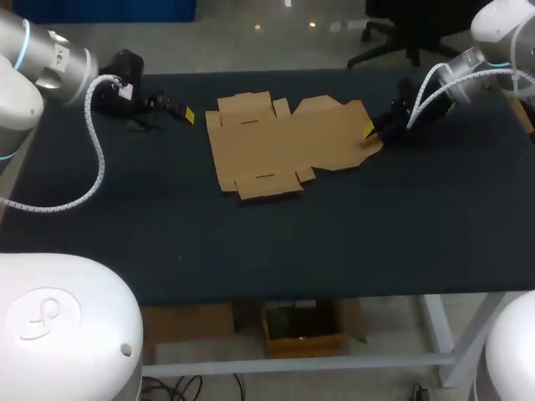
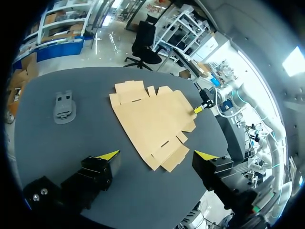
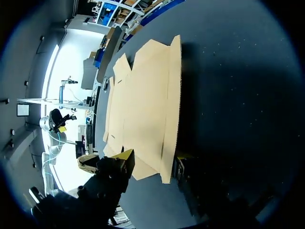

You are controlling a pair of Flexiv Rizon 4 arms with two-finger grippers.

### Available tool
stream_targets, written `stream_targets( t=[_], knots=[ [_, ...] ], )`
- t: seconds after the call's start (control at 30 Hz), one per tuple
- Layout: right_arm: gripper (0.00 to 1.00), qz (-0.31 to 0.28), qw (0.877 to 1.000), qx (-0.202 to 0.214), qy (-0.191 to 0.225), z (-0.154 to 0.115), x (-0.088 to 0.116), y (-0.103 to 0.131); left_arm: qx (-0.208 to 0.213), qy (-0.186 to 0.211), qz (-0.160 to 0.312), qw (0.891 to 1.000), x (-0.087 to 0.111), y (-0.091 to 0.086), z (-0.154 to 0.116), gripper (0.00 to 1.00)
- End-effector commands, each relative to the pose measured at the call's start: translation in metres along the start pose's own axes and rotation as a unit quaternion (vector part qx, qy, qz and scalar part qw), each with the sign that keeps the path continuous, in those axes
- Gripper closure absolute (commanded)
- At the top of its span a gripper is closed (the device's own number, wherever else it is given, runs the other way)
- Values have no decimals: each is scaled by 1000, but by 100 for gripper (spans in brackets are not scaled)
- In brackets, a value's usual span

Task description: Assemble the packaging by folding the flat box into shape, placing the metal phone stand inside, and closing the box properly

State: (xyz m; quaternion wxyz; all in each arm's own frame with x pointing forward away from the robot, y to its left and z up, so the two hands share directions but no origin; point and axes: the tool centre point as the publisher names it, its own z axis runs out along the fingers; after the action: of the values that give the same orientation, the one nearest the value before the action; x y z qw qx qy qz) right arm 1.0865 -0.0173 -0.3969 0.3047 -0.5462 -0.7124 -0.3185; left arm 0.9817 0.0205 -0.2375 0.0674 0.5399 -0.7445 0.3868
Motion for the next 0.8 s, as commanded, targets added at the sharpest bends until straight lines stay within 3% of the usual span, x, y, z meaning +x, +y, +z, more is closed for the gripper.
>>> stream_targets(
  t=[0.03, 0.2, 0.27, 0.33, 0.8],
  knots=[
    [58, 0, 1000, 12, 21, 1, -6, 3, -1, 0, 0, 1000, 0, 2, -2, 0],
    [68, -2, 1000, 12, 26, 1, -6, 0, -1, 2, -2, 1000, -1, 3, -3, 0],
    [81, -3, 1000, 14, 28, 2, -6, -1, -1, 2, -2, 1000, -1, 3, -3, 0],
    [100, -4, 999, 17, 29, 2, -6, -1, -1, 2, -2, 1000, -1, 4, -3, 0],
    [100, -47, 995, 53, 70, -5, 1, -6, -3, 2, -2, 1000, -1, 6, -5, 0]
  ],
)
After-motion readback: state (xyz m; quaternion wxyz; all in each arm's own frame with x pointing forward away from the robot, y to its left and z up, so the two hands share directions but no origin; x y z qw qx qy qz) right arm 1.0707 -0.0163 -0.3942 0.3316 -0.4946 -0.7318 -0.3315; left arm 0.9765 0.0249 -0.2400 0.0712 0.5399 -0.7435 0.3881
